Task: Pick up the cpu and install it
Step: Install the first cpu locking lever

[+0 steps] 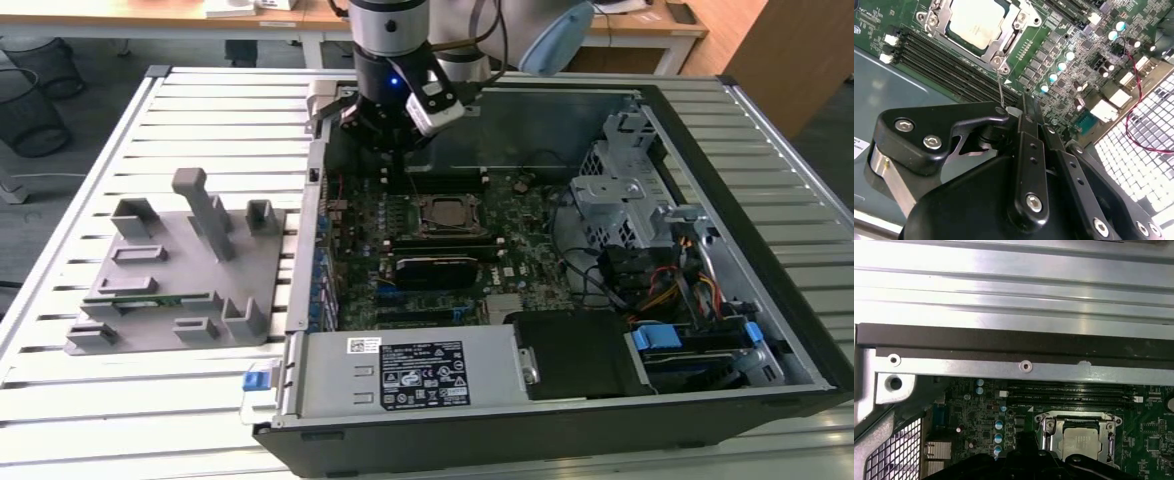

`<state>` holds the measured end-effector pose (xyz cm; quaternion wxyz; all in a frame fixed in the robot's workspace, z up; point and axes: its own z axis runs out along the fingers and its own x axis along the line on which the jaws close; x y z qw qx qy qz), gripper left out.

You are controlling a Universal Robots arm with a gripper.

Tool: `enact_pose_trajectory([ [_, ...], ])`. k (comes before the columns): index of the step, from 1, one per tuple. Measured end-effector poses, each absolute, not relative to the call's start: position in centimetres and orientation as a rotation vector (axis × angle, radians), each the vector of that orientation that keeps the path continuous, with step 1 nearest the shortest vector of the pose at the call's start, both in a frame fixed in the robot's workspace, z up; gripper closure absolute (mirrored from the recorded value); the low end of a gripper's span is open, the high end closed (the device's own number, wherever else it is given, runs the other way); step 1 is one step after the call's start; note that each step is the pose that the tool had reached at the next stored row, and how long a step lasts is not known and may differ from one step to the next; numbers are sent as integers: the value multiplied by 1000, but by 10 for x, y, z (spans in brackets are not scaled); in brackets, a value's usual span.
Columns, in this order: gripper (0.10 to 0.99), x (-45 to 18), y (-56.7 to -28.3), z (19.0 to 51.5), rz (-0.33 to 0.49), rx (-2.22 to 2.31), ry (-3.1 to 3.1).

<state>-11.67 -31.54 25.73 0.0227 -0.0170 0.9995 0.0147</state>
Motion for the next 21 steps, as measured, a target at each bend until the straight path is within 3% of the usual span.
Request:
enact_pose_trajectory([
  [21, 980, -95, -310, 256, 46, -55, 3099],
])
